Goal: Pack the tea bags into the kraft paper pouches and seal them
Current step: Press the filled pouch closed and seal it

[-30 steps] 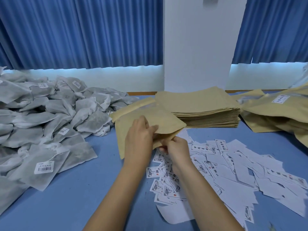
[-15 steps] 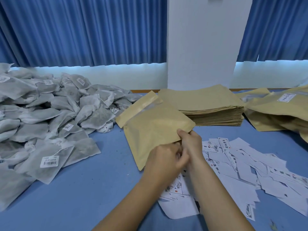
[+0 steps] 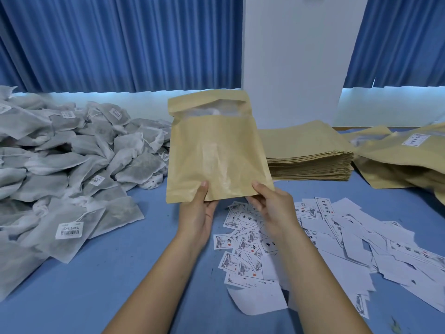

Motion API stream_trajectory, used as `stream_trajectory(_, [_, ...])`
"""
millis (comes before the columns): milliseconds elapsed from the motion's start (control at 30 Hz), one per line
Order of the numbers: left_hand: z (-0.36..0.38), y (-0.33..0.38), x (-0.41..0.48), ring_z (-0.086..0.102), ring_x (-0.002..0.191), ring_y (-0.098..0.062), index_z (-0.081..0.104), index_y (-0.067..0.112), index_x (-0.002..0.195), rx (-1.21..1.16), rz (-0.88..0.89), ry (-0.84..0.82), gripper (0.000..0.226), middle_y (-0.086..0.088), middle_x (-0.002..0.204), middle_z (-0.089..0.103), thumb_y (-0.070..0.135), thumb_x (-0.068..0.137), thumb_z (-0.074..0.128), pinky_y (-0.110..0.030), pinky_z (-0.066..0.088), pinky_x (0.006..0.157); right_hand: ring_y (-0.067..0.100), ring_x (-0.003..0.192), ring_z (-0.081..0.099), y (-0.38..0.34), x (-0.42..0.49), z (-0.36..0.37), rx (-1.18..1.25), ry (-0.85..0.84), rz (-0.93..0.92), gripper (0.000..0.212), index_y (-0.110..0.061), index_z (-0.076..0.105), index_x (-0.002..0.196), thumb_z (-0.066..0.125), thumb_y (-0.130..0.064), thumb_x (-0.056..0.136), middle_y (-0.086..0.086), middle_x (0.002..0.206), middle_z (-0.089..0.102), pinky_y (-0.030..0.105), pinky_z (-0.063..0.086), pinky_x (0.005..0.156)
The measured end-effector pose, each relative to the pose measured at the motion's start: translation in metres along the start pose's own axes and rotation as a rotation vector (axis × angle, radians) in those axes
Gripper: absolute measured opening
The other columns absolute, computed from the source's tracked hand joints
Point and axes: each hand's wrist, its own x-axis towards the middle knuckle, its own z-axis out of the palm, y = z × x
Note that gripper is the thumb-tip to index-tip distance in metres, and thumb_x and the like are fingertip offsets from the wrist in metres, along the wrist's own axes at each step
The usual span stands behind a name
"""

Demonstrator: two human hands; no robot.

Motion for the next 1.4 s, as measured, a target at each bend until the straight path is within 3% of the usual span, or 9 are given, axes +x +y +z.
stream_trajectory(167, [-0.007, 0.001, 0.012, 0.07, 0.092, -0.018, 0.058, 0.011, 0.109, -0.05, -0.107, 0.038, 0.016, -0.007, 0.108, 0.07, 0.006, 0.097, 0.05, -0.031, 0.058, 0.069, 0.016, 0.07, 0.066, 0.005, 0.003, -0.004, 0.0, 0.082, 0.034, 0.006, 0.002, 0.064, 0.079, 0.066, 0.004, 0.084, 0.011, 0.079, 0.067, 0.021, 0.058, 0.063])
stream_trajectory(333, [-0.008, -0.004, 0.012, 0.067, 0.085, -0.023, 0.057, 0.005, 0.099, -0.193, -0.266, 0.132, 0.01, -0.011, 0.082, 0.073, 0.005, 0.098, 0.047, -0.044, 0.05, 0.084, 0.012, 0.062, 0.066, 0.016, 0.005, 0.001, 0.023, 0.156, -0.018, 0.004, 0.002, 0.066, 0.081, 0.067, 0.005, 0.083, 0.007, 0.074, 0.068, 0.018, 0.056, 0.057])
stream_trajectory(500, [-0.012, -0.006, 0.013, 0.062, 0.102, -0.026, 0.055, 0.003, 0.106, -0.171, -0.248, 0.144, 0.012, -0.014, 0.105, 0.066, 0.005, 0.098, 0.046, -0.045, 0.047, 0.092, 0.021, 0.082, 0.068, 0.026, 0.005, 0.005, 0.113, 0.122, 0.041, 0.008, 0.002, 0.062, 0.079, 0.069, 0.005, 0.081, 0.014, 0.088, 0.069, 0.028, 0.056, 0.072])
stream_trajectory(667, [-0.012, -0.01, 0.013, 0.067, 0.089, -0.024, 0.057, 0.004, 0.102, -0.149, -0.263, 0.111, 0.01, -0.013, 0.095, 0.07, 0.005, 0.098, 0.048, -0.044, 0.049, 0.088, 0.017, 0.069, 0.065, 0.024, 0.005, 0.003, 0.068, 0.211, 0.031, 0.009, 0.001, 0.063, 0.078, 0.07, 0.007, 0.079, 0.011, 0.083, 0.068, 0.018, 0.053, 0.053])
stream_trajectory(900, [-0.018, -0.014, 0.015, 0.069, 0.089, -0.023, 0.057, 0.005, 0.105, -0.079, -0.211, 0.112, 0.011, -0.011, 0.098, 0.071, 0.005, 0.097, 0.05, -0.043, 0.051, 0.09, 0.013, 0.069, 0.06, 0.017, 0.007, -0.003, 0.042, 0.308, 0.033, 0.017, -0.004, 0.06, 0.071, 0.063, 0.0, 0.087, 0.006, 0.081, 0.063, 0.014, 0.048, 0.044])
stream_trajectory(1100, [-0.016, -0.011, 0.013, 0.066, 0.101, -0.027, 0.056, 0.004, 0.113, -0.056, -0.217, 0.025, 0.02, -0.015, 0.112, 0.068, 0.003, 0.094, 0.055, -0.045, 0.055, 0.087, 0.015, 0.068, 0.062, 0.02, 0.004, 0.001, -0.066, 0.227, 0.047, 0.014, -0.002, 0.062, 0.073, 0.065, 0.001, 0.087, 0.007, 0.079, 0.063, 0.013, 0.049, 0.045])
stream_trajectory(1233, [-0.016, -0.017, 0.009, 0.068, 0.091, -0.024, 0.06, 0.002, 0.106, 0.065, -0.243, 0.092, 0.021, -0.013, 0.099, 0.07, -0.008, 0.088, 0.058, -0.035, 0.058, 0.072, 0.017, 0.067, 0.064, 0.025, 0.003, 0.003, -0.101, 0.185, 0.087, 0.01, 0.002, 0.063, 0.076, 0.067, 0.003, 0.085, 0.011, 0.078, 0.064, 0.018, 0.054, 0.05])
stream_trajectory(1300, [-0.018, -0.016, 0.01, 0.068, 0.09, -0.025, 0.061, 0.001, 0.102, 0.066, -0.242, 0.115, 0.018, -0.014, 0.097, 0.07, -0.01, 0.087, 0.058, -0.033, 0.057, 0.074, 0.019, 0.07, 0.064, 0.028, 0.001, 0.004, -0.062, 0.144, 0.125, 0.008, 0.004, 0.062, 0.077, 0.068, 0.006, 0.082, 0.013, 0.079, 0.065, 0.02, 0.056, 0.052])
stream_trajectory(1400, [-0.019, -0.018, 0.009, 0.068, 0.092, -0.025, 0.061, 0.002, 0.103, 0.06, -0.27, 0.112, 0.019, -0.016, 0.102, 0.07, -0.008, 0.087, 0.059, -0.034, 0.058, 0.076, 0.02, 0.072, 0.065, 0.032, -0.001, 0.008, -0.049, 0.122, 0.127, 0.008, 0.004, 0.062, 0.079, 0.066, 0.009, 0.082, 0.013, 0.081, 0.067, 0.029, 0.058, 0.07])
